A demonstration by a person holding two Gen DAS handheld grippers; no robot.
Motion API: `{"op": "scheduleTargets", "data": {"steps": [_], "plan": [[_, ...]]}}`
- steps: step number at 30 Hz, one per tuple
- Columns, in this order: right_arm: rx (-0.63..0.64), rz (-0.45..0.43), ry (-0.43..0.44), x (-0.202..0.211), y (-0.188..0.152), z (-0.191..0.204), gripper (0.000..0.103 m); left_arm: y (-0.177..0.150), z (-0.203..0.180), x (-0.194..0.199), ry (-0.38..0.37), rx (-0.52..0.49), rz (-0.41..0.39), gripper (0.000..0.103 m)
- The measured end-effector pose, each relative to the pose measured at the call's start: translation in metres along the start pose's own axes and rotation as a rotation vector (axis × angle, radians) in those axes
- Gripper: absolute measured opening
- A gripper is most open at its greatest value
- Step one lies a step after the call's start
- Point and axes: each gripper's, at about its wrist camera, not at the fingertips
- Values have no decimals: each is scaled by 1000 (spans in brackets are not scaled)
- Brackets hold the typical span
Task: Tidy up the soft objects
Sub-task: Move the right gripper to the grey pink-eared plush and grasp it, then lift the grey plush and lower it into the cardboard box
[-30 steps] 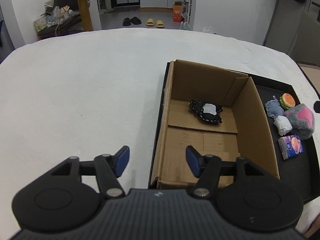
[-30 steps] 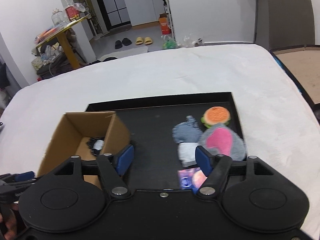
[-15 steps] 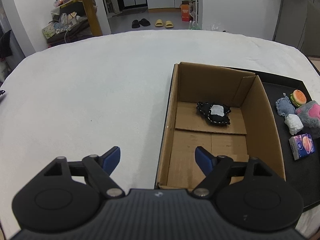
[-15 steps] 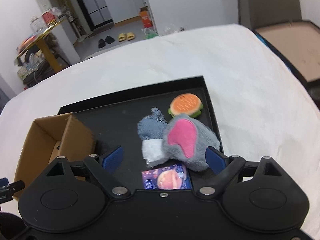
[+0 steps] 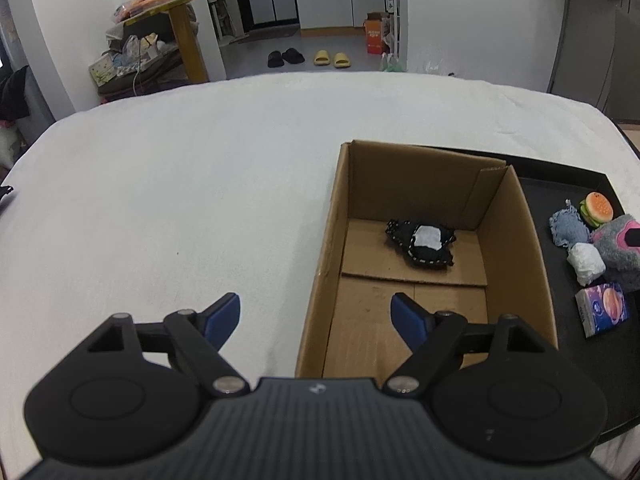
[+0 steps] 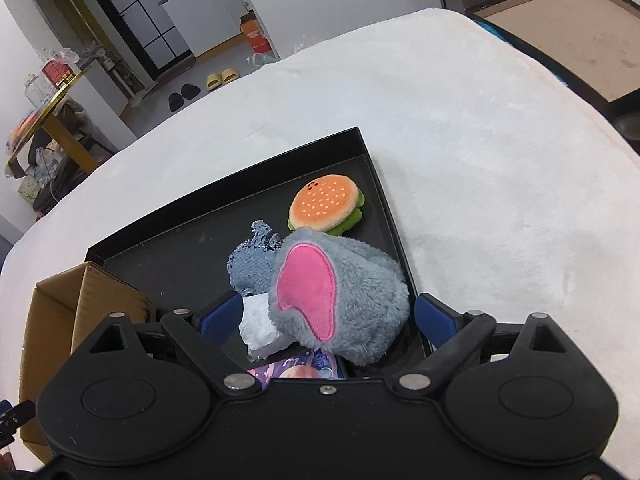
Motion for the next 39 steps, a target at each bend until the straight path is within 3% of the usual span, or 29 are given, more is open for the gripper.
{"op": "scheduleTargets", "data": {"steps": [7, 15, 29, 39], "plan": [[16, 5, 5, -8, 0, -5, 85, 2, -3, 1, 15, -9, 1, 81], [31, 7, -18, -13, -2, -5, 62, -2, -2, 4, 13, -13, -11, 81], [93, -15, -19, 30, -10, 23, 59, -5, 11, 10, -16, 24, -28, 81], [153, -44, 45, 53, -12, 67, 60, -8, 21, 11, -48, 59, -17, 81]]}}
Point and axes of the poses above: each gripper's, at about its wrist camera, not at the fingertips, and x roughly against the way its jaws point, z to its left, y to its top, and after that the axes turned 11 degrees about y, right-handed
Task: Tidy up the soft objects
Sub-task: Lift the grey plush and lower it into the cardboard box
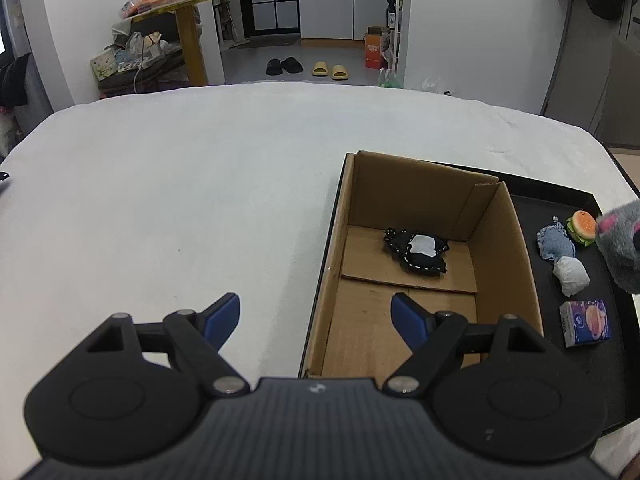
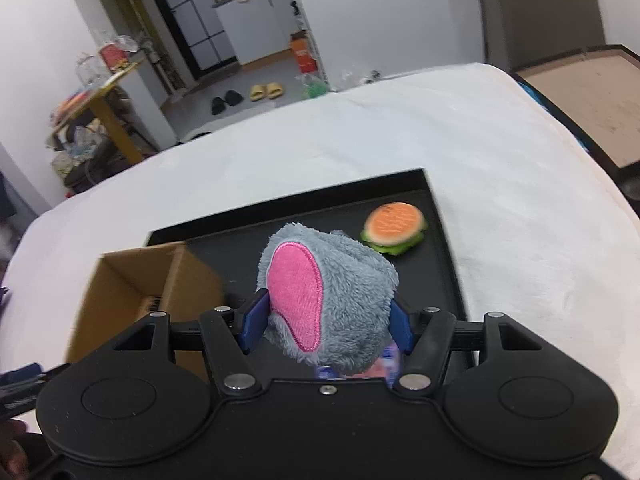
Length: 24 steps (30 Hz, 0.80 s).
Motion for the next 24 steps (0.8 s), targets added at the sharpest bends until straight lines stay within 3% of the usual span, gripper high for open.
{"op": "scheduleTargets", "data": {"steps": [20, 24], "plan": [[143, 11, 81, -9, 7, 93, 60, -1, 16, -9, -83, 64, 21, 78], [175, 23, 105, -15, 5, 113, 60, -2, 17, -11, -93, 65, 25, 74]]}}
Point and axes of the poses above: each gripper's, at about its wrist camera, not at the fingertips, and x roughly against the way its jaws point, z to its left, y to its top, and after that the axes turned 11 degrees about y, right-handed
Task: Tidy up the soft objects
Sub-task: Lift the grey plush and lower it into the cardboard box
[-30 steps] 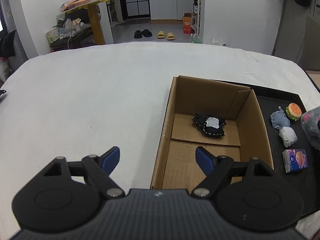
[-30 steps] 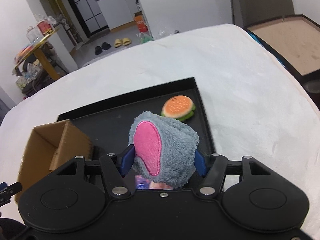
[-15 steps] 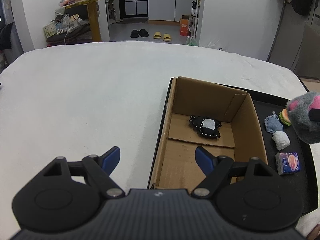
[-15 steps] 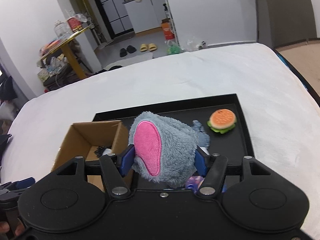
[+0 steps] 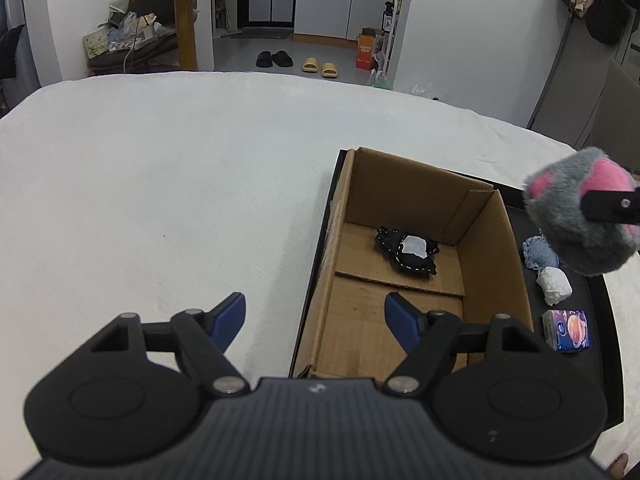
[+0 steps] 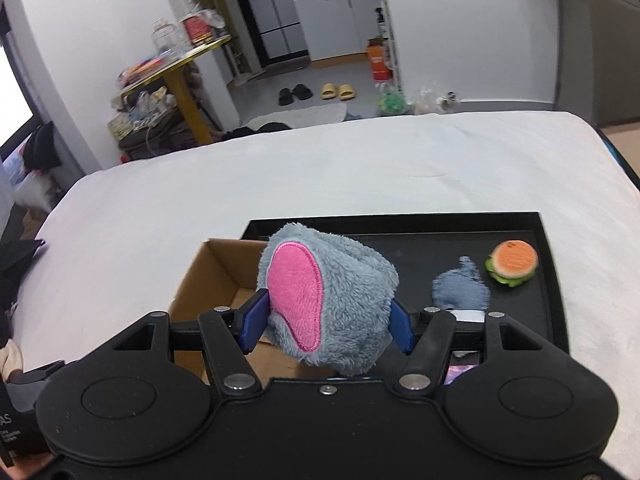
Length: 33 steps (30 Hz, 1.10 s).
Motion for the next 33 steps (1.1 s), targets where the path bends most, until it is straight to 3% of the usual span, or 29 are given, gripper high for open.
{"op": "scheduleTargets", "data": {"steps": [7, 15, 23, 28, 33], "plan": [[39, 45, 27, -19, -3, 26, 60, -1, 5, -6, -23, 23, 28, 62], [69, 94, 41, -34, -6, 45, 61, -1, 9, -16, -55, 39, 68, 36], [74, 129, 42, -54, -4, 60, 61, -3, 14, -22, -78, 56, 83, 17], [73, 138, 56, -63, -1, 69, 62, -4, 17, -25, -95, 69, 93, 11], [90, 117, 95, -66, 1, 77, 76, -5, 18, -26, -102, 71, 92, 11]]}}
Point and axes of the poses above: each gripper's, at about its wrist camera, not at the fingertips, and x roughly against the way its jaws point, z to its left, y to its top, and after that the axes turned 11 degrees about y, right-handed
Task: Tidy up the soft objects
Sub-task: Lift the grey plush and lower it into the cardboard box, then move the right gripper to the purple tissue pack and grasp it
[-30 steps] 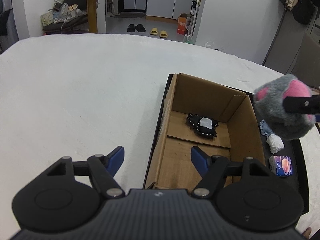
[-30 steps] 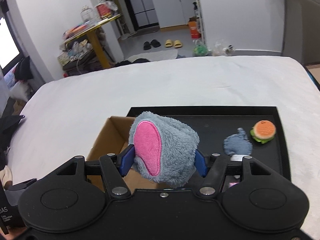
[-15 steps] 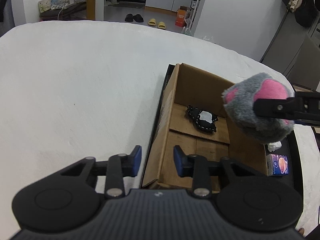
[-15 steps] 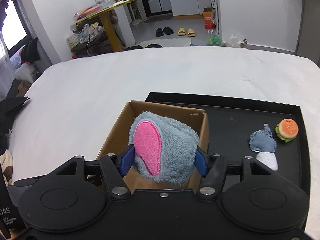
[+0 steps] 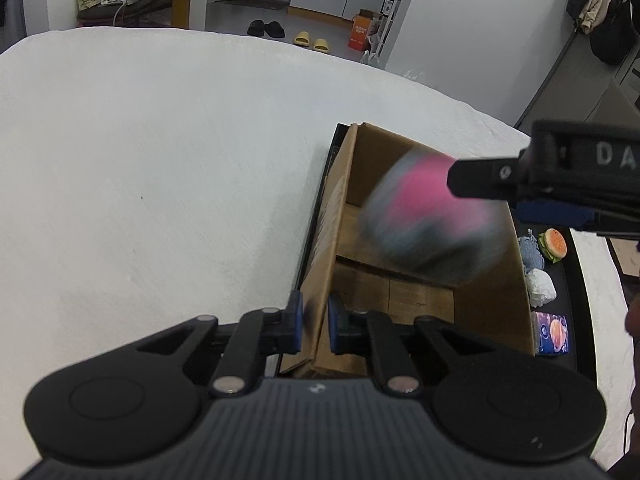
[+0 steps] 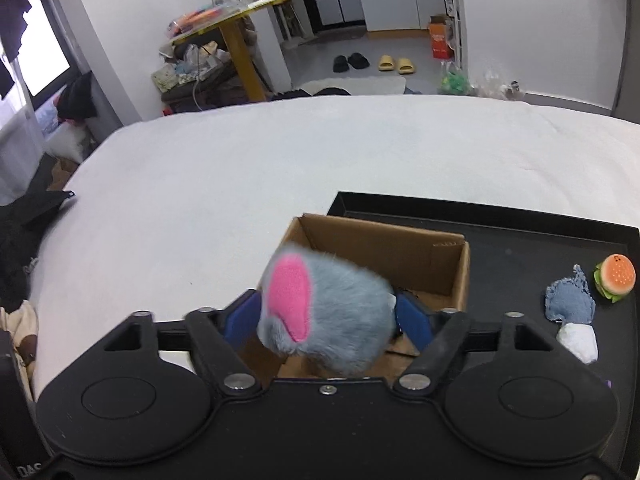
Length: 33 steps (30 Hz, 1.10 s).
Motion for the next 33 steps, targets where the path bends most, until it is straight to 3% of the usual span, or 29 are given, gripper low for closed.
{"op": "scheduleTargets", "data": {"steps": [9, 19, 26, 33], "plan": [[-37, -8, -16, 17, -9, -16, 76, 0, 0, 1, 5, -2, -4, 12], [-103, -63, -113, 57, -13, -65, 76, -1, -5, 7, 35, -24, -22, 12], [-191, -62, -178, 69, -25, -105, 77, -1, -10, 10, 78, -50, -21, 17], [-230, -51, -205, 74, -44, -128, 85, -2, -17, 13, 128, -82, -30, 30]]}}
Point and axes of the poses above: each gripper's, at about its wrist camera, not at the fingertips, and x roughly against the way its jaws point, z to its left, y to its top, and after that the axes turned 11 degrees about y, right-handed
